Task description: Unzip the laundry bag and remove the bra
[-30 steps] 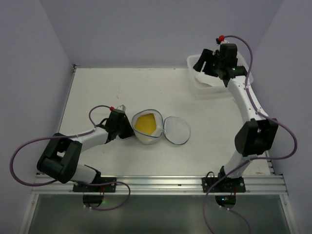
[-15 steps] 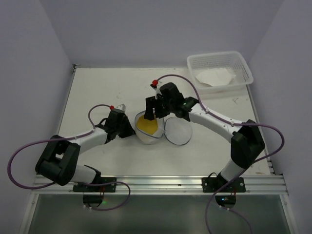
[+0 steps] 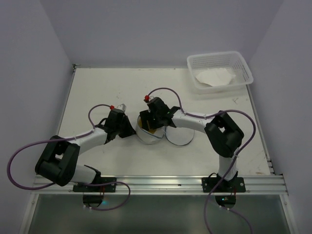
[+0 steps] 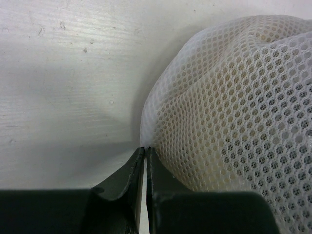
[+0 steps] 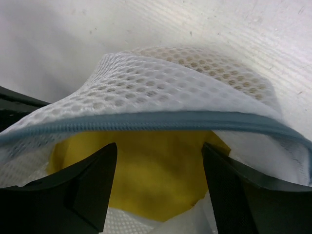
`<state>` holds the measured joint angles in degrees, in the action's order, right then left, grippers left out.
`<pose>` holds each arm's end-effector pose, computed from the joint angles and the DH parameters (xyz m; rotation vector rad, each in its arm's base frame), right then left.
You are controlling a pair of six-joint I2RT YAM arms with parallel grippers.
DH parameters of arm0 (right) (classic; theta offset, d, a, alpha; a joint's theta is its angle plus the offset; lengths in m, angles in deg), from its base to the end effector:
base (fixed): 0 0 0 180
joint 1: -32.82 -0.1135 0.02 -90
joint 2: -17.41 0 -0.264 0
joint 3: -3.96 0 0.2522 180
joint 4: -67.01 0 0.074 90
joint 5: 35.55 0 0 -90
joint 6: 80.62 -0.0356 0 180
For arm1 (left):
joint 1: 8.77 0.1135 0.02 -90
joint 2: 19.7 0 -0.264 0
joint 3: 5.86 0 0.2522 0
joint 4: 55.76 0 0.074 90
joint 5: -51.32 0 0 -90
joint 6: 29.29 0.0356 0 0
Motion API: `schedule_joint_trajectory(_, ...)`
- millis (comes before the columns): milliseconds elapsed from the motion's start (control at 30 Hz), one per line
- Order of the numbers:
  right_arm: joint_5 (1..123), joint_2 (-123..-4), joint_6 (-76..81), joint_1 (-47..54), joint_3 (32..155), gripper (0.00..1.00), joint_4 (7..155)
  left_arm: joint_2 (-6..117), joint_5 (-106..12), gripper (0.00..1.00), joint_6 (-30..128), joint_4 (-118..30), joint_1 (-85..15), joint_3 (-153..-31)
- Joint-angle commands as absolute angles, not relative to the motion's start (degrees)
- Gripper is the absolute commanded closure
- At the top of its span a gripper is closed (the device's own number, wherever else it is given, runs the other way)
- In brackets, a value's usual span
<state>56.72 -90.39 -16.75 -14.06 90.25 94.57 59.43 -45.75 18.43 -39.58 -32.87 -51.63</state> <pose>0.2773 0.2981 0.1896 -0.4730 2.4798 0.6006 0.2281 -0.1068 0.1509 -0.3443 2.5177 -0.6438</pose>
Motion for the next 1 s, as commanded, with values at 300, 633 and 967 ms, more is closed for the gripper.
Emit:
schedule_joint_trajectory(300, 52.6, -98.0, -19.9, -17.2, 89.0, 0.65, 95.1, 59.7, -47.1, 0.92, 18.9, -44.5, -33.1, -50.3)
schedule_joint_trajectory(633, 61.9, -82.8, -16.1, -16.7, 83.6, 1.0, 89.3, 59.2, -45.8, 0.93, 19.0, -44.5, -33.1, -49.1)
schedule_joint_trajectory(967, 82.2, -66.0, -12.8, -10.3, 79.1, 1.0, 87.1, 58.7, -44.6, 0.95, 19.3, -43.1, -33.1, -48.6)
